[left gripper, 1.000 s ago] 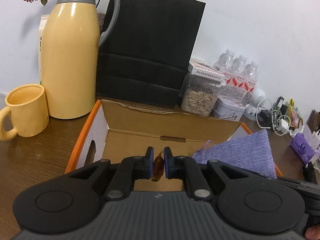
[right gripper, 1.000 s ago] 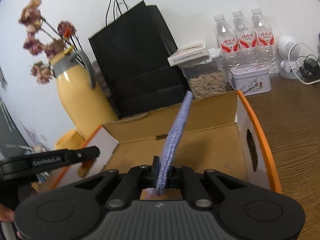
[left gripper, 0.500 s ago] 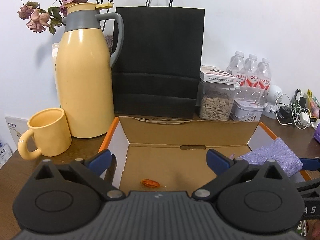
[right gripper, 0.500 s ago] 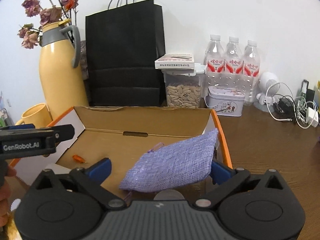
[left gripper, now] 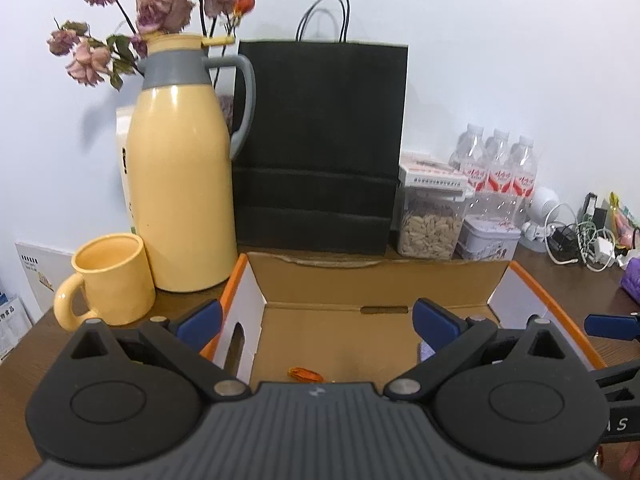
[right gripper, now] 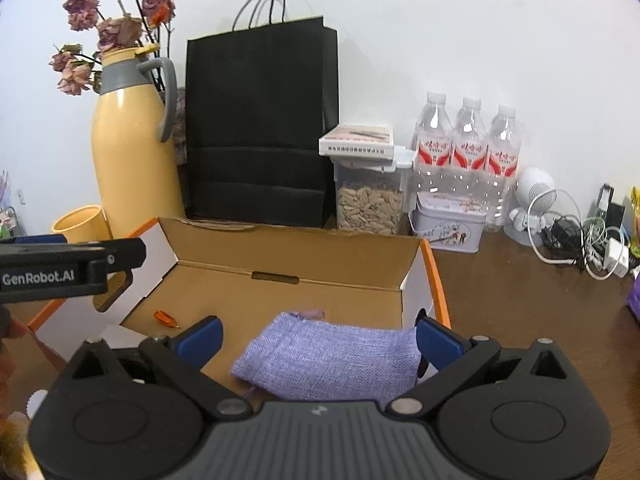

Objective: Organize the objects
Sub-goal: 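Withdraw both grippers from the cardboard box toward the pile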

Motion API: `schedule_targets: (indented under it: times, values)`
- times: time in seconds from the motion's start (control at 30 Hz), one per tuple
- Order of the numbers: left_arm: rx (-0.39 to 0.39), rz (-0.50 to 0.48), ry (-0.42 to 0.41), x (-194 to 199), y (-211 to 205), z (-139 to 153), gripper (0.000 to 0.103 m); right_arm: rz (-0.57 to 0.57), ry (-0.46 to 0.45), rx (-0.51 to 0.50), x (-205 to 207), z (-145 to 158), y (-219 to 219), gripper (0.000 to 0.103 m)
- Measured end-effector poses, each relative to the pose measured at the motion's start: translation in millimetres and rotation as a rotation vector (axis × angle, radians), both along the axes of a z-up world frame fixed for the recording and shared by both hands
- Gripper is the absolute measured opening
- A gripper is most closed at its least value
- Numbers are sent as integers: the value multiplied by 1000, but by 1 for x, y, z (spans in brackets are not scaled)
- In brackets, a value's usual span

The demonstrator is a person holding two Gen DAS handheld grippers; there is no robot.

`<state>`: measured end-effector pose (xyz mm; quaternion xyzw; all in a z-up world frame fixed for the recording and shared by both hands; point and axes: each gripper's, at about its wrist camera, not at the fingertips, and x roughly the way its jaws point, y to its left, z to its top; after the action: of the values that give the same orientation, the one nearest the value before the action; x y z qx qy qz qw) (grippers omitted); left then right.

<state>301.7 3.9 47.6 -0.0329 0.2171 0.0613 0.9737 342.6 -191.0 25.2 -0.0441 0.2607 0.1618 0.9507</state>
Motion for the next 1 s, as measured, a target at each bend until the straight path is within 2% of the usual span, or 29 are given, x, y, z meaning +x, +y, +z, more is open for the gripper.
schedule_targets:
  times: [0.37, 0.7, 1.0]
  values:
    - [15, -21, -80, -56, -1, 25, 103, 33, -91, -32, -52, 23, -6, 103]
    - [23, -39, -93, -106, 6, 32, 103, 60, -139, -25, -106, 34, -16, 103]
    - [34, -35, -78, -150, 11, 30, 103, 72, -139, -33, -155, 28, -26, 103]
